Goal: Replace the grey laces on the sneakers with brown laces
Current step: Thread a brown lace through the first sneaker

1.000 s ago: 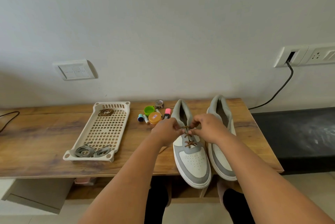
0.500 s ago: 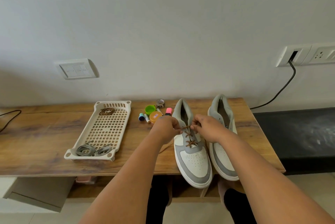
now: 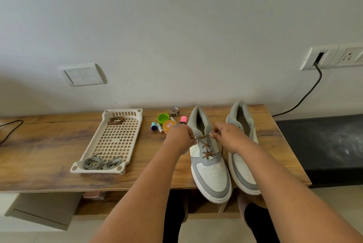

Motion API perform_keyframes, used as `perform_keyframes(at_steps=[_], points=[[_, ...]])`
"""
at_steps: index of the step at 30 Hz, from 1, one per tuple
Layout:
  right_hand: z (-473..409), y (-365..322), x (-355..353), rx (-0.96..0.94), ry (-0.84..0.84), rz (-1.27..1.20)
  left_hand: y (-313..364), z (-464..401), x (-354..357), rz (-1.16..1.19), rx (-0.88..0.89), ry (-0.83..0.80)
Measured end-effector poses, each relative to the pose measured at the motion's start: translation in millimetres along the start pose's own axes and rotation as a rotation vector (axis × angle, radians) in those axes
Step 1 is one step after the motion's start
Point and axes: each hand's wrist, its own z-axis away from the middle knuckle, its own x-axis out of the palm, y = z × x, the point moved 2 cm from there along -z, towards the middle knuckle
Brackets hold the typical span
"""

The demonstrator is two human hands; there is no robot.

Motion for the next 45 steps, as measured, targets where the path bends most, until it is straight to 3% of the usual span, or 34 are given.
perform_keyframes(at_steps=[4,8,11,13,16,22,33,39,45], points=[[-2,3,-7,0.088,-0.112,-0.095,-3,6,0,0.113,0.030,0.024],[3,9,-7,0.302,-0.227,-0.557,1,12,-2,0.107,0.058,0.012],[10,5,-4,0.361,-0.372,-0.809,5,14,-2,0.082,-0.032,-0.042],[11,3,0,0.362,-0.407,-0.873,6,17,5,0.279,-0.119,-0.142],[9,0,4,0.363,-0.389,-0.852,10,25,10,0.539,-0.248,-0.240],[9,-2,7,0.391,-0.363,-0.797,16,33,7,0.769,-0.352,-0.308],[10,1,8,0.361,-0.292,-0.724,19,31,17,0.607,-0.279,-0.422],[11,-2,9,0.323,-0.289,-0.731,13,29,4,0.592,-0.283,-0.564],[13,-6,5,0.290,-0.249,-0.650,-1,22,-4,0.765,-0.320,-0.383]])
